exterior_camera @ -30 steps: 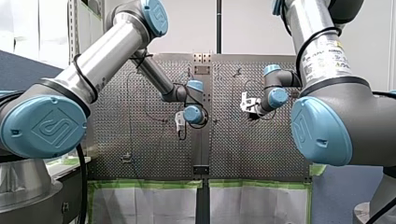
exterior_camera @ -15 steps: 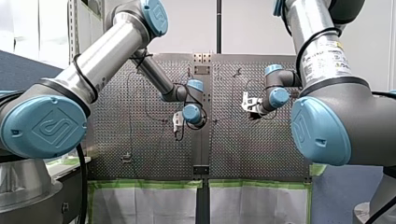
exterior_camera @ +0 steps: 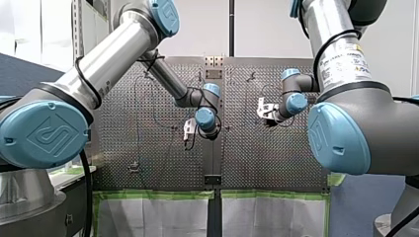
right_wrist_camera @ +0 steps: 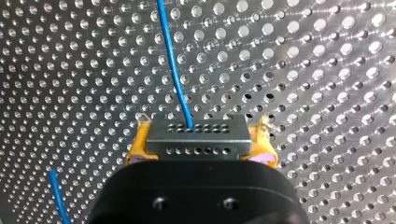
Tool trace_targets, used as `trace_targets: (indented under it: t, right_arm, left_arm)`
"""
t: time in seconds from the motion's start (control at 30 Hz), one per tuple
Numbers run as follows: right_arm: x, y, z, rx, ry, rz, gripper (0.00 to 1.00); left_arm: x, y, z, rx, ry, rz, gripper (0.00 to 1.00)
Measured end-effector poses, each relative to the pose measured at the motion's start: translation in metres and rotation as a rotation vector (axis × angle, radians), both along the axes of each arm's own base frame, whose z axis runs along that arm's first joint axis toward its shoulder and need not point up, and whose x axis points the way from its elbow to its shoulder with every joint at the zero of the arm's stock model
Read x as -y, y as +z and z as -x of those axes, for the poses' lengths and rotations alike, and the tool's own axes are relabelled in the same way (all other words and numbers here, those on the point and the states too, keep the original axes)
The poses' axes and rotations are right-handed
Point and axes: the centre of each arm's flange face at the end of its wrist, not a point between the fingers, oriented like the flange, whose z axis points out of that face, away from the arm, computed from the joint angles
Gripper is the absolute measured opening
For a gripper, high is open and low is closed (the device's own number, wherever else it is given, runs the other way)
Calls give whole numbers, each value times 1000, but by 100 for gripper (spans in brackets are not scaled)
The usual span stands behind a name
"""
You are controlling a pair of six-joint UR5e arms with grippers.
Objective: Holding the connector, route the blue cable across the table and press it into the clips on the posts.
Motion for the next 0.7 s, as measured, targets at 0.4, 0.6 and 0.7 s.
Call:
trace_targets:
  t: [0.4, 0.6, 0.7]
  right_arm:
    - [1, -3, 3, -1, -4, -8, 0]
    - [1, -4, 3, 2, -3, -11, 0]
    - [1, -4, 4, 3, -1, -13, 0]
  left_arm:
    - [37, 56, 49, 58, -1, 17, 100]
    - [58, 59, 74, 61, -24, 19, 100]
    - [71, 60, 87, 68, -49, 26, 100]
